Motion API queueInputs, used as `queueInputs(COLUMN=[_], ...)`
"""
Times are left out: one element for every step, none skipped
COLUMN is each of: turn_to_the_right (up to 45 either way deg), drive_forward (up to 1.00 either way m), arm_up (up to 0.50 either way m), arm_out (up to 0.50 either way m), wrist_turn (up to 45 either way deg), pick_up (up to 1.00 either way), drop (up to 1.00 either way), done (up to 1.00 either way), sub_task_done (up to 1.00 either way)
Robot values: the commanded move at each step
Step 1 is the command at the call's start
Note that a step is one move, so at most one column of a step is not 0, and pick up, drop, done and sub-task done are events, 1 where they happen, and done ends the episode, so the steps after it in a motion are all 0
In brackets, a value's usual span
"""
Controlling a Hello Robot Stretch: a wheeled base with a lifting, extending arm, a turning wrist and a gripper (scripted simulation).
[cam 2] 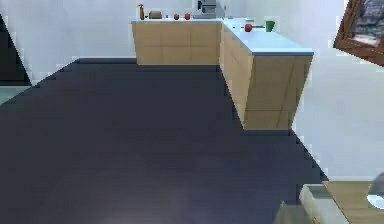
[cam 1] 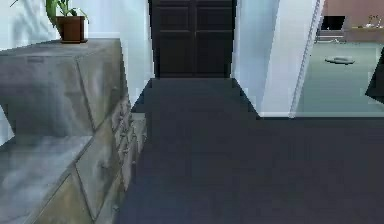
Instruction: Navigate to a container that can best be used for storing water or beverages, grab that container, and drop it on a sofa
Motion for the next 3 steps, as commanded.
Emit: queueInputs(turn_to_the_right=[45.0,42.0,3.0], drive_forward=[0.0,0.0,0.0], arm_up=[0.0,0.0,0.0], arm_out=[0.0,0.0,0.0], wrist_turn=[0.0,0.0,0.0], pick_up=[0.0,0.0,0.0], drop=[0.0,0.0,0.0], done=[0.0,0.0,0.0], sub_task_done=[0.0,0.0,0.0])
